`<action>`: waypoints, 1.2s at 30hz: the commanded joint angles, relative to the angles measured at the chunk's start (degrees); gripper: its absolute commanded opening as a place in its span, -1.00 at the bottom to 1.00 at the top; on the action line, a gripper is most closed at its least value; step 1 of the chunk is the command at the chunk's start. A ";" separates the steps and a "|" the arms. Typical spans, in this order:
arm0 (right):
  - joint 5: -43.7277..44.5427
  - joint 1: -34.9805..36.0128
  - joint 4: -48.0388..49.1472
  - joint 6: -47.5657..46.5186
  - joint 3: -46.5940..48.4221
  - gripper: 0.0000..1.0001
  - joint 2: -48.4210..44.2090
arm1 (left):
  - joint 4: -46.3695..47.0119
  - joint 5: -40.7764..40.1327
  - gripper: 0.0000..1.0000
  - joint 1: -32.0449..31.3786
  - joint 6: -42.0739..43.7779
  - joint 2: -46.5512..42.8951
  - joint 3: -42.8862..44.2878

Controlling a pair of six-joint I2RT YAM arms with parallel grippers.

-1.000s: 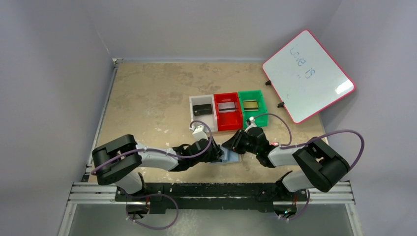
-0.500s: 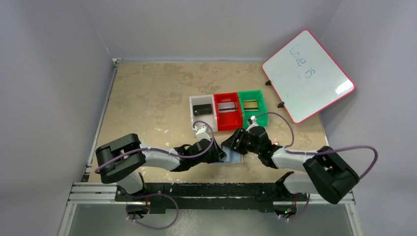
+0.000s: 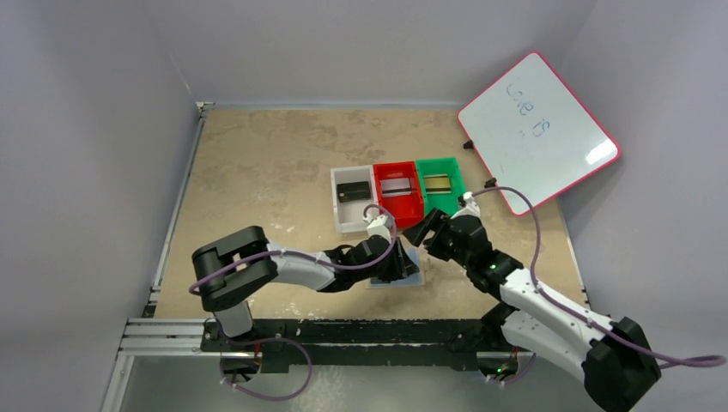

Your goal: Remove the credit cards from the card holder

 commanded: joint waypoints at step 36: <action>-23.33 0.16 21.08 -5.37 -3.19 -0.19 18.88 | -31.83 -20.23 -0.26 -0.74 2.71 -14.31 0.65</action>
